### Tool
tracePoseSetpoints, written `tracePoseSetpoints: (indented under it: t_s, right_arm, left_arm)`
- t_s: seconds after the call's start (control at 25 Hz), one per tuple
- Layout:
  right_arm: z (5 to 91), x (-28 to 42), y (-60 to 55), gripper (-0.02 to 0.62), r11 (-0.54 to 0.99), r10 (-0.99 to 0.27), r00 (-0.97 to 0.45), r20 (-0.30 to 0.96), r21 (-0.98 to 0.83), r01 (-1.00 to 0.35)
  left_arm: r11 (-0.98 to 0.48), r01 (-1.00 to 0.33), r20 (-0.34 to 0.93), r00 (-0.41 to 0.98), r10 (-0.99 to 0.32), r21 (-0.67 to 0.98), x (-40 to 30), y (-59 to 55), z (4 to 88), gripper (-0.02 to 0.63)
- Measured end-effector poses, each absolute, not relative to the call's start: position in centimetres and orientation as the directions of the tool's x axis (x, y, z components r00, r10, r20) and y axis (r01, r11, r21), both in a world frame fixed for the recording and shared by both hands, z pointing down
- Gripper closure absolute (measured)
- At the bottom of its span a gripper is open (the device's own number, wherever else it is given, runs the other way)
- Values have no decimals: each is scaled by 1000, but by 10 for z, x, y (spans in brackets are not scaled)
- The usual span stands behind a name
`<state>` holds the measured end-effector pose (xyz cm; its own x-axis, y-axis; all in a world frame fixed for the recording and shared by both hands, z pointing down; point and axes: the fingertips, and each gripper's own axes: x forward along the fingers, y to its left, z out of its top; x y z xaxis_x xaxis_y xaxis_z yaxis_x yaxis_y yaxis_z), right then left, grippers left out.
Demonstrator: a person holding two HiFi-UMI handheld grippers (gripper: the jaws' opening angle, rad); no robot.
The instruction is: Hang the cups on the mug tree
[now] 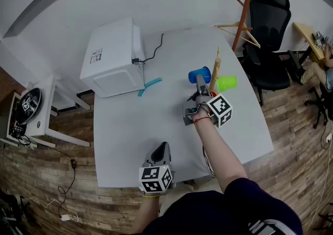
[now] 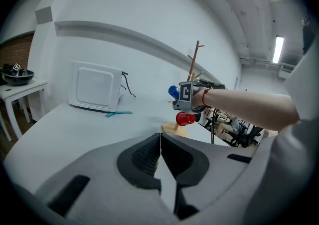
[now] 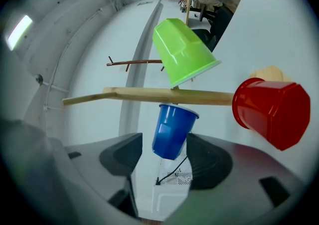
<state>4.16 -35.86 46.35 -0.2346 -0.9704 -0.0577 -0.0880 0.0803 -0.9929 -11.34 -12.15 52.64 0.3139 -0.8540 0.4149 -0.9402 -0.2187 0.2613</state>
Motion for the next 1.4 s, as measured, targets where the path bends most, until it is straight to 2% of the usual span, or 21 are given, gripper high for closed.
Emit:
tracePoseSetpoints:
  t_s: [0.88,1.4]
  right_arm:
    - [461,46,-320,339,73,-977,-207,-51,-992,-100]
    - [451,45,-279,341,104,-964,-263,-44,-970,-218]
  left_arm:
    - [-274,-928,402,359,-843,253,-112,-101,521,586]
    - [-317,-914,385,396,-833,255,-102,-85,518,586]
